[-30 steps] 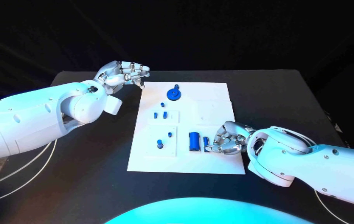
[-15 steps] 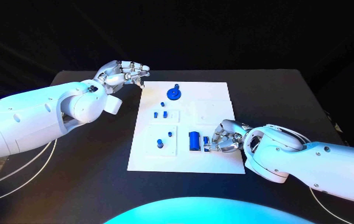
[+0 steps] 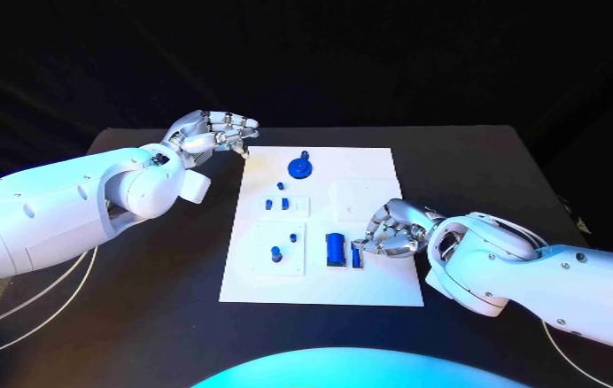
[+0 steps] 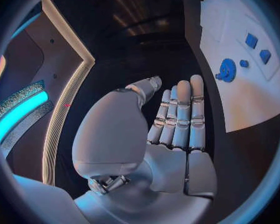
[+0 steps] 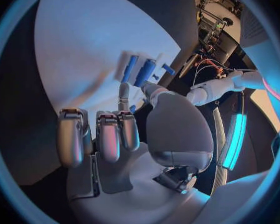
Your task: Assemble the parts on the task board
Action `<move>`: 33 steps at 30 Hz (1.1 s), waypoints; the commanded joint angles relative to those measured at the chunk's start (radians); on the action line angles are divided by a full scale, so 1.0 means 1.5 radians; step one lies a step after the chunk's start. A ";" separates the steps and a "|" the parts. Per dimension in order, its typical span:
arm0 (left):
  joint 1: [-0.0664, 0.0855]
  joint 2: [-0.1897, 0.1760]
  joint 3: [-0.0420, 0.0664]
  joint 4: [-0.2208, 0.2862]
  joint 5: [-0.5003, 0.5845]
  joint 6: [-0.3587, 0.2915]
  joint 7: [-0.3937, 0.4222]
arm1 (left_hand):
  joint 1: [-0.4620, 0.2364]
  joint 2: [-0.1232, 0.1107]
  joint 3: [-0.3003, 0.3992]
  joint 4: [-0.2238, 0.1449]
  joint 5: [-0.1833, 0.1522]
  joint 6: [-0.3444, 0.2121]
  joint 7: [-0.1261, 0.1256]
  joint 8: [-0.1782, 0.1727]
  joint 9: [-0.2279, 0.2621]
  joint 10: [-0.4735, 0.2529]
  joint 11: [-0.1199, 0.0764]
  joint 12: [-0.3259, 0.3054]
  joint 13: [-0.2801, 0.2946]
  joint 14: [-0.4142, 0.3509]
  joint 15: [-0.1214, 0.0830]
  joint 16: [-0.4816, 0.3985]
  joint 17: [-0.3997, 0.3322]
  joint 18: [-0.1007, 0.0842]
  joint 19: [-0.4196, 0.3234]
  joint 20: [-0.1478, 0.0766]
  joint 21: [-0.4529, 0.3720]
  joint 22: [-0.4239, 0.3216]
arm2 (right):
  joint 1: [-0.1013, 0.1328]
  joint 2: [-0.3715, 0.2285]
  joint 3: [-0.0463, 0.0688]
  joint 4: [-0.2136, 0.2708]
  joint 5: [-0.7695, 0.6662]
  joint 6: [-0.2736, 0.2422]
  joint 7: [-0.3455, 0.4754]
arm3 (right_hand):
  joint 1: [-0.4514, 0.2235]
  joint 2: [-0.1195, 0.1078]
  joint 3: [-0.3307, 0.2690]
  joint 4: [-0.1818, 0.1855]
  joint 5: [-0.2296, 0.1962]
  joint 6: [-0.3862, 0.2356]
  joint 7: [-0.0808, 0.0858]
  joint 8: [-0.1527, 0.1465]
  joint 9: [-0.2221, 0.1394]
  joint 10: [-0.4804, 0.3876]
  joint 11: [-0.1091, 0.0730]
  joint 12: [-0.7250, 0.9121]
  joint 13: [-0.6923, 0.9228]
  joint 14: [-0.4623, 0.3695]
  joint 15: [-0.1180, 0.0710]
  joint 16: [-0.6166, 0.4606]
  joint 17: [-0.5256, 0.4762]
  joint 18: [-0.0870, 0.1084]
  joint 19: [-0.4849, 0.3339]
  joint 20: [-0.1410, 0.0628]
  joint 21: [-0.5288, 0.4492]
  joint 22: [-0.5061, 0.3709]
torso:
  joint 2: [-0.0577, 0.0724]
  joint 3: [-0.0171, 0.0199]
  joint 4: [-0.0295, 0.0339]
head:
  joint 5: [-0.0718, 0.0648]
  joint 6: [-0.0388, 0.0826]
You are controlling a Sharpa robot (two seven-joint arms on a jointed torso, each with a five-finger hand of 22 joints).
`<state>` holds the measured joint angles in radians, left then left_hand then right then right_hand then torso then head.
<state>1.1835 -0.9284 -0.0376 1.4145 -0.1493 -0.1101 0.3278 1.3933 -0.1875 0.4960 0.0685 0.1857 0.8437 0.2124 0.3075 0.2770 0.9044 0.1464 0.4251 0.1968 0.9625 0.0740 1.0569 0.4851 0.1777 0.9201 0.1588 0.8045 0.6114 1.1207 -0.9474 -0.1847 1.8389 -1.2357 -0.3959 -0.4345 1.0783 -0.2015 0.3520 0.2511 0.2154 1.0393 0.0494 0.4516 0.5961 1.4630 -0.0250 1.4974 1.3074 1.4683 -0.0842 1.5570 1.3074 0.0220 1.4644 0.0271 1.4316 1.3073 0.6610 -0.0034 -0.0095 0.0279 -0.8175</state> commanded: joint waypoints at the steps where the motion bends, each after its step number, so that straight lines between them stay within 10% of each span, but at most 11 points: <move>1: -0.001 0.005 -0.001 0.000 0.007 0.002 0.017 | -0.001 0.004 -0.001 0.005 0.003 -0.006 0.000 0.003 -0.001 -0.006 0.001 0.003 -0.001 -0.004 0.000 0.003 -0.001 0.004 -0.001 0.005 -0.003 -0.001 | 0.013 0.000 0.001 -0.019 0.095 -0.071 0.169 | 0.012 0.000 -0.004 0.000 0.005 -0.025 0.009 -0.016 -0.005 0.046 0.008 -0.020 0.146 0.060 0.005 -0.010 0.135 0.010 0.031 0.001 -0.044 0.142 | -0.005 -0.0036 0.0006 | -0.005 0.010; 6: -0.004 0.013 -0.002 -0.004 0.024 -0.017 0.043 | -0.010 -0.001 -0.006 0.011 0.003 -0.010 -0.001 0.002 -0.002 -0.006 0.001 0.005 -0.001 -0.007 0.001 0.003 -0.002 0.003 -0.003 0.006 -0.007 -0.003 | 0.034 0.019 0.005 -0.098 0.250 -0.106 0.319 | 0.047 0.002 -0.007 -0.006 0.009 -0.063 0.031 -0.051 -0.018 0.015 0.028 -0.083 0.120 0.049 0.023 -0.032 0.095 0.029 -0.006 0.017 -0.157 0.113 | -0.016 -0.0101 0.0000 | -0.011 0.026; 13: -0.012 0.041 -0.003 -0.033 0.064 -0.066 0.085 | -0.012 -0.008 -0.009 0.032 0.001 -0.021 0.002 0.006 -0.003 -0.014 0.008 0.011 -0.009 -0.088 0.018 -0.095 -0.057 0.001 -0.058 0.025 -0.109 -0.061 | 0.051 0.079 0.014 -0.254 0.505 -0.083 0.464 | 0.083 0.006 -0.022 -0.008 -0.006 -0.098 0.049 -0.075 -0.019 -0.111 0.044 -0.321 -0.001 -0.006 0.037 -0.161 -0.080 0.080 -0.117 0.034 -0.502 0.001 | -0.029 -0.0143 -0.0011 | -0.022 0.063; 14: -0.013 0.050 -0.003 -0.043 0.073 -0.073 0.092 | -0.010 -0.010 -0.010 0.036 0.000 -0.023 0.003 0.008 -0.003 -0.014 0.010 0.007 -0.015 -0.095 0.021 -0.120 -0.070 0.002 -0.062 0.029 -0.133 -0.076 | 0.052 0.089 0.015 -0.280 0.536 -0.077 0.480 | 0.096 0.010 -0.018 -0.010 -0.012 -0.115 0.057 -0.085 -0.022 -0.198 0.053 -0.461 -0.075 -0.061 0.044 -0.258 -0.192 0.101 -0.185 0.040 -0.676 -0.061 | -0.032 -0.0144 0.0001 | -0.023 0.068; 16: -0.015 0.060 -0.003 -0.056 0.083 -0.081 0.099 | -0.008 -0.009 -0.010 0.040 0.001 -0.023 0.004 0.011 -0.003 -0.013 0.010 0.002 -0.022 -0.098 0.024 -0.145 -0.083 0.002 -0.065 0.034 -0.156 -0.091 | 0.052 0.102 0.017 -0.311 0.569 -0.068 0.497 | 0.100 0.011 -0.017 -0.010 -0.013 -0.117 0.060 -0.086 -0.024 -0.213 0.055 -0.491 -0.098 -0.071 0.048 -0.283 -0.215 0.106 -0.196 0.043 -0.709 -0.078 | -0.033 -0.0143 0.0010 | -0.026 0.081; 17: -0.016 0.069 -0.003 -0.067 0.090 -0.087 0.105 | -0.008 -0.010 -0.008 0.045 0.001 -0.026 0.005 0.012 -0.004 -0.014 0.013 -0.009 -0.032 -0.109 0.030 -0.183 -0.100 0.000 -0.078 0.040 -0.186 -0.110 | 0.053 0.113 0.018 -0.336 0.593 -0.061 0.512 | 0.115 0.011 -0.009 -0.012 -0.016 -0.136 0.071 -0.097 -0.031 -0.279 0.067 -0.587 -0.163 -0.162 0.060 -0.441 -0.372 0.103 -0.225 0.053 -0.748 -0.109 | -0.036 -0.0139 0.0023 | -0.027 0.083; 21: -0.020 0.102 -0.003 -0.108 0.115 -0.107 0.122 | -0.005 -0.014 -0.018 0.061 -0.002 -0.050 0.009 0.008 -0.011 -0.019 0.025 -0.067 -0.076 -0.135 0.052 -0.334 -0.152 0.001 -0.110 0.071 -0.310 -0.192 | 0.053 0.151 0.022 -0.422 0.665 -0.032 0.554 | 0.125 0.007 0.001 0.001 -0.047 -0.158 0.086 -0.113 -0.052 -0.327 0.088 -0.698 -0.303 -0.232 0.085 -0.576 -0.426 0.102 -0.272 0.081 -0.844 -0.204 | -0.042 -0.0133 0.0048 | -0.028 0.113; 26: -0.026 0.138 -0.003 -0.151 0.134 -0.123 0.134 | 0.003 -0.002 -0.069 0.080 0.001 -0.076 0.000 -0.008 -0.035 -0.038 0.039 -0.146 -0.089 -0.168 0.077 -0.488 -0.195 -0.013 -0.148 0.088 -0.443 -0.288 | 0.047 0.188 0.024 -0.500 0.719 -0.001 0.583 | 0.143 0.014 -0.015 -0.001 -0.067 -0.145 0.106 -0.156 -0.097 -0.326 0.121 -0.860 -0.570 -0.317 0.131 -0.811 -0.544 0.108 -0.369 0.133 -0.913 -0.397 | -0.048 -0.0092 0.0086 | -0.026 0.130; 27: -0.025 0.133 -0.003 -0.146 0.097 -0.093 0.097 | -0.278 0.125 -0.331 -0.046 -0.124 -0.562 -0.142 -0.205 -0.185 -0.603 -0.098 -0.283 -0.131 -0.642 -0.049 -0.705 -0.323 -0.118 -0.613 -0.106 -0.536 -0.408 | 0.050 0.184 0.024 -0.491 0.631 -0.049 0.518 | -0.118 0.134 -0.235 -0.167 -0.144 -0.693 -0.033 -0.301 -0.397 -0.975 0.017 -0.998 -0.872 -0.979 0.056 -1.038 -0.872 -0.015 -0.976 -0.018 -0.954 -0.872 | -0.042 -0.0122 0.0057 | -0.027 0.120; 33: -0.030 0.131 -0.001 -0.125 0.097 -0.121 0.099 | -0.397 0.125 -0.331 -0.046 -0.124 -0.562 -0.142 -0.205 -0.185 -0.603 -0.098 -0.283 -0.131 -0.642 -0.049 -0.705 -0.323 -0.118 -0.613 -0.106 -0.536 -0.408 | 0.041 0.177 0.033 -0.462 0.649 -0.067 0.529 | -0.224 0.134 -0.235 -0.167 -0.144 -0.693 -0.033 -0.301 -0.397 -0.975 0.017 -0.998 -0.872 -0.979 0.056 -1.038 -0.872 -0.015 -0.976 -0.018 -0.954 -0.872 | -0.057 -0.0064 0.0059 | -0.024 0.130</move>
<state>1.1397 -0.7348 -0.0411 1.2123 -0.0011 -0.2618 0.4712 1.0833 -0.0686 0.1435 0.0711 0.0699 0.2726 0.0789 0.1097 0.0821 0.3164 0.0767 0.0732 0.0236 0.2648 0.0713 0.1144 0.0697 0.0592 0.2612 0.1088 0.0479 0.0629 1.1863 -0.6796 -0.1365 1.1299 -0.2734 -0.4760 0.3458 1.0079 -0.0648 0.1237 0.0902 0.0400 0.3090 0.0809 0.0783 0.1654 0.3583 0.0617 0.0682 0.1517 0.3566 0.0482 0.1095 0.1740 0.0682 0.3258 0.0895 0.0232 0.2483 0.5898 -0.0186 -0.0003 -0.0102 -0.6298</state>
